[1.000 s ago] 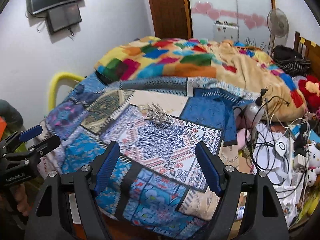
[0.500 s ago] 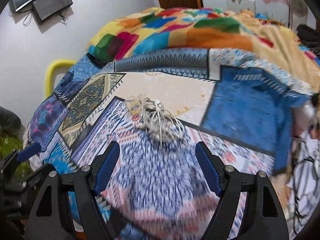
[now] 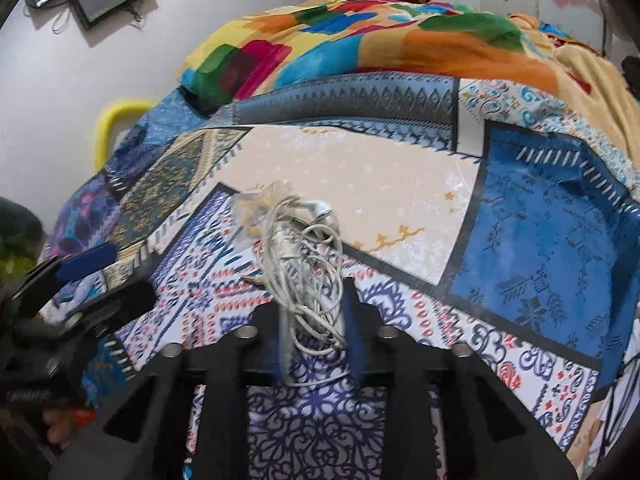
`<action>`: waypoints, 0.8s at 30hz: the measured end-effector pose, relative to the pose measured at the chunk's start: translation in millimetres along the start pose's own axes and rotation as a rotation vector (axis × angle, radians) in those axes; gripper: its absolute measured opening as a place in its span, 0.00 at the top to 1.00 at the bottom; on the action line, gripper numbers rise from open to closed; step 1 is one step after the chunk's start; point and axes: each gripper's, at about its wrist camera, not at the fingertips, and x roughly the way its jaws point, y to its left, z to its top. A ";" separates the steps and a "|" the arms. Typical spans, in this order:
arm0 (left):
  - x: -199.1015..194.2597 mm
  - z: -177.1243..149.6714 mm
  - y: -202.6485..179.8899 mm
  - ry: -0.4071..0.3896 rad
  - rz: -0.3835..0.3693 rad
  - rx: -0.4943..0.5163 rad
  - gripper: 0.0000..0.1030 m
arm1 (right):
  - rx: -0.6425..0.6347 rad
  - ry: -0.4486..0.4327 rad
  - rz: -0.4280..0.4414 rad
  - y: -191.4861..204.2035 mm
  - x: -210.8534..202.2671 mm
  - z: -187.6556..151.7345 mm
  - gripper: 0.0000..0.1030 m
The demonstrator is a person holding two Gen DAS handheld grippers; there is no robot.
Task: Collect trash
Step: 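Grasp the white cable bundle with the right tool while the left tool grasps the clear plastic bag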
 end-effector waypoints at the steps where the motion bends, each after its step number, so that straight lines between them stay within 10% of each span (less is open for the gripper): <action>1: 3.2 2.1 -1.5 0.004 -0.008 -0.003 0.18 | 0.006 -0.011 0.001 -2.2 -2.9 -1.5 0.86; 12: 48.5 27.0 -23.1 0.040 -0.030 -0.012 0.31 | 0.024 -0.155 -0.151 -19.7 -43.6 -7.6 0.90; 19: 61.5 32.2 -39.8 0.023 0.025 0.035 0.72 | 0.040 -0.177 -0.167 -28.3 -53.2 -8.7 0.90; 24: 47.4 25.3 -45.2 0.029 0.001 0.047 0.76 | 0.042 -0.187 -0.170 -27.5 -62.1 -10.3 0.90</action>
